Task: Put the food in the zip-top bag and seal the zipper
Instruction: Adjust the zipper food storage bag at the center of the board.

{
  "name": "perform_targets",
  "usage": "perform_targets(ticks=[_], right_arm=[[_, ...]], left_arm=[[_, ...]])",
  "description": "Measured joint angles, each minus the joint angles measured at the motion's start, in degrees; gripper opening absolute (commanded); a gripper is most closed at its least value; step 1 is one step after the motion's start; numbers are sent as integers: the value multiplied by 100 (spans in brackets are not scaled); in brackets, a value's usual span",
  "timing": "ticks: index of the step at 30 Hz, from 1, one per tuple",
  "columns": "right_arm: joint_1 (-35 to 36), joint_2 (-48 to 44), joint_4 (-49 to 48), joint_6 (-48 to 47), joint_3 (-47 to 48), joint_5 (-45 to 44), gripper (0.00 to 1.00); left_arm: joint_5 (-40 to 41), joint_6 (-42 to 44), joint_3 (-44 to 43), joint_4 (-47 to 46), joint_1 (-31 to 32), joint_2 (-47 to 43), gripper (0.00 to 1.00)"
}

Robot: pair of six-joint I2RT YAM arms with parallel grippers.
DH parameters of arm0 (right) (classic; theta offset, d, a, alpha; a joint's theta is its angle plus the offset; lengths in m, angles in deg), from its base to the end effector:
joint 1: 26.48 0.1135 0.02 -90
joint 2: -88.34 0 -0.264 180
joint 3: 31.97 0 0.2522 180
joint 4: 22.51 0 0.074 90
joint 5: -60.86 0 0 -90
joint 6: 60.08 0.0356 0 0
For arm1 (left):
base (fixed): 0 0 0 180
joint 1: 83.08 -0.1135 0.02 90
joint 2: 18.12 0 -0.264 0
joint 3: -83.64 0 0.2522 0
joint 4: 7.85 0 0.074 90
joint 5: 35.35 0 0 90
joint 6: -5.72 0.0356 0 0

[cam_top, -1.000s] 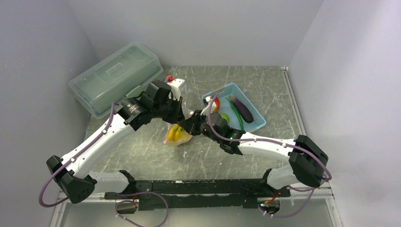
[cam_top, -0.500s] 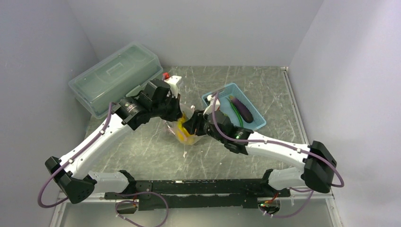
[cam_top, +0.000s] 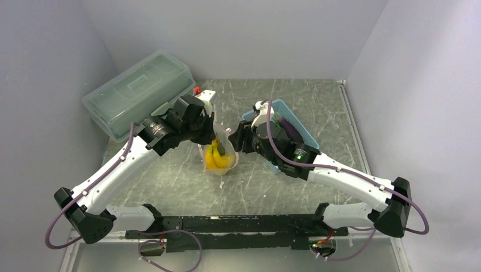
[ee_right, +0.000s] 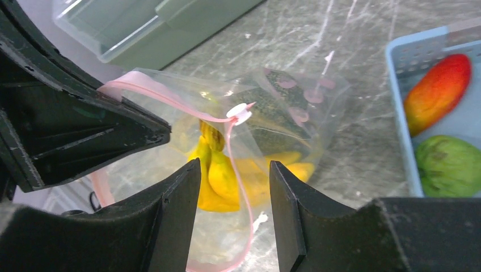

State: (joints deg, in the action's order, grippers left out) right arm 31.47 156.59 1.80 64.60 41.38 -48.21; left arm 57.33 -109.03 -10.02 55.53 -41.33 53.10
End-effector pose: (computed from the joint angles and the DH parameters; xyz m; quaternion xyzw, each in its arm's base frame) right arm 0.1558 0.2269 0.3457 -0.0682 0.8067 0.3198 0.4922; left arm 0.1883 -0.1658 0.3879 0.1248 0.9009 -0.2098 0.3588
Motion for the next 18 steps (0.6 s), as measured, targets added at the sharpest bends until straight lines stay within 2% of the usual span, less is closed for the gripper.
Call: perform_targets(ticks=[8,18], right_arm=[[0,0,953,-385,575,-138,54],[-7,529,1193,-387,782,313,57]], left_arm=[[24,0,0,55,0,0,0],[22,0,-39,85,0,42,0]])
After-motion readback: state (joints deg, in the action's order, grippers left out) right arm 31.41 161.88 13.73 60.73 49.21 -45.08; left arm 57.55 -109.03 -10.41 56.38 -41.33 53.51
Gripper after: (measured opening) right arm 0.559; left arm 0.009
